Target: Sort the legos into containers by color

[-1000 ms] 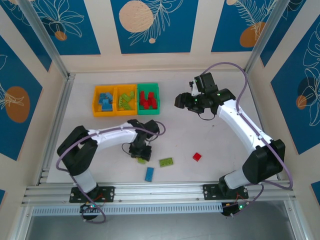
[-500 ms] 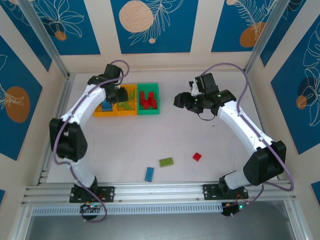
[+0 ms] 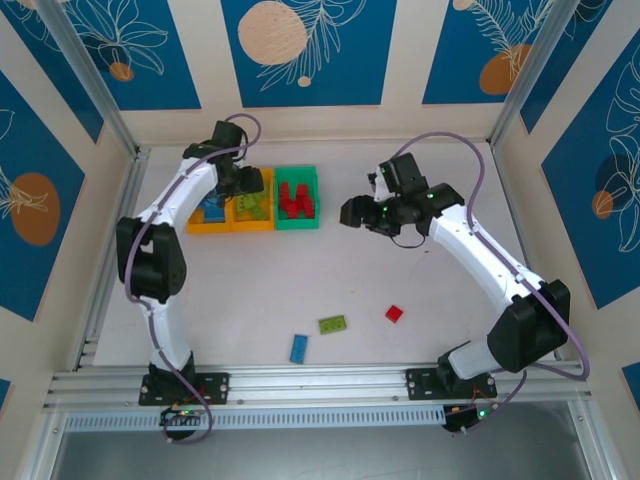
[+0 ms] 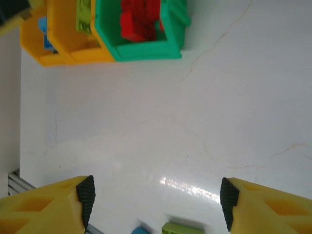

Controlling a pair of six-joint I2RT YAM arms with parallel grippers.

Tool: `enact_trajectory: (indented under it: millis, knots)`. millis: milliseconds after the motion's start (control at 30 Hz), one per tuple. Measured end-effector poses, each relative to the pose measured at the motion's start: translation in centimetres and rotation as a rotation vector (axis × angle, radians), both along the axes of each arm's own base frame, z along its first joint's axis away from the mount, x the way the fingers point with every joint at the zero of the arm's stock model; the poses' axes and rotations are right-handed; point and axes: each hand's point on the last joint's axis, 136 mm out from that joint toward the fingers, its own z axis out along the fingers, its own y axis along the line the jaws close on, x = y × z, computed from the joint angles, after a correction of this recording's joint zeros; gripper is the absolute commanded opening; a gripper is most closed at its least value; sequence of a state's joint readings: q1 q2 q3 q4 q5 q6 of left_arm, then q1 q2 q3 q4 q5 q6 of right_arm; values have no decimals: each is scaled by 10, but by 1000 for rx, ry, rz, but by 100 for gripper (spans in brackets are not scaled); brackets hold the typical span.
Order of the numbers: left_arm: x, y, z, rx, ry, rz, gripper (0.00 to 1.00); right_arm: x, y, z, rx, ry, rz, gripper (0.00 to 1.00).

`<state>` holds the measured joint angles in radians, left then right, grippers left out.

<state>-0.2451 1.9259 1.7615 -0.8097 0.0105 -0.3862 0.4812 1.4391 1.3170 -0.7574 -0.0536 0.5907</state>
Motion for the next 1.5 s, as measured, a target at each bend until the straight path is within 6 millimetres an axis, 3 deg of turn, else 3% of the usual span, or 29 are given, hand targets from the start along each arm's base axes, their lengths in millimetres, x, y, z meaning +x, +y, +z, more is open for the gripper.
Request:
enact_trajectory:
  millis: [267, 400, 567, 733, 867, 1133, 1367, 1500]
  knots:
    - [-67, -4, 115, -76, -325, -177, 69, -71, 35, -50, -131, 124, 129, 78]
    - [-106, -7, 140, -76, -460, -299, 78, -108, 41, -80, -223, 204, 160, 84]
    - [-141, -9, 123, -35, -509, -453, 100, -145, 52, -117, -352, 284, 221, 91]
    - [-172, -16, 93, -7, -502, -621, 100, -168, 50, -158, -535, 316, 277, 97]
    - [-195, -17, 89, 24, -548, -731, 100, -174, 41, -181, -642, 345, 290, 97]
    - [-224, -22, 96, 68, -636, -905, 100, -165, 45, -184, -623, 327, 281, 85]
    - [-239, -29, 83, 65, -618, -1024, 100, -157, 45, -185, -590, 332, 248, 55]
    - [-245, -28, 79, 71, -613, -1046, 100, -152, 44, -179, -572, 318, 228, 54]
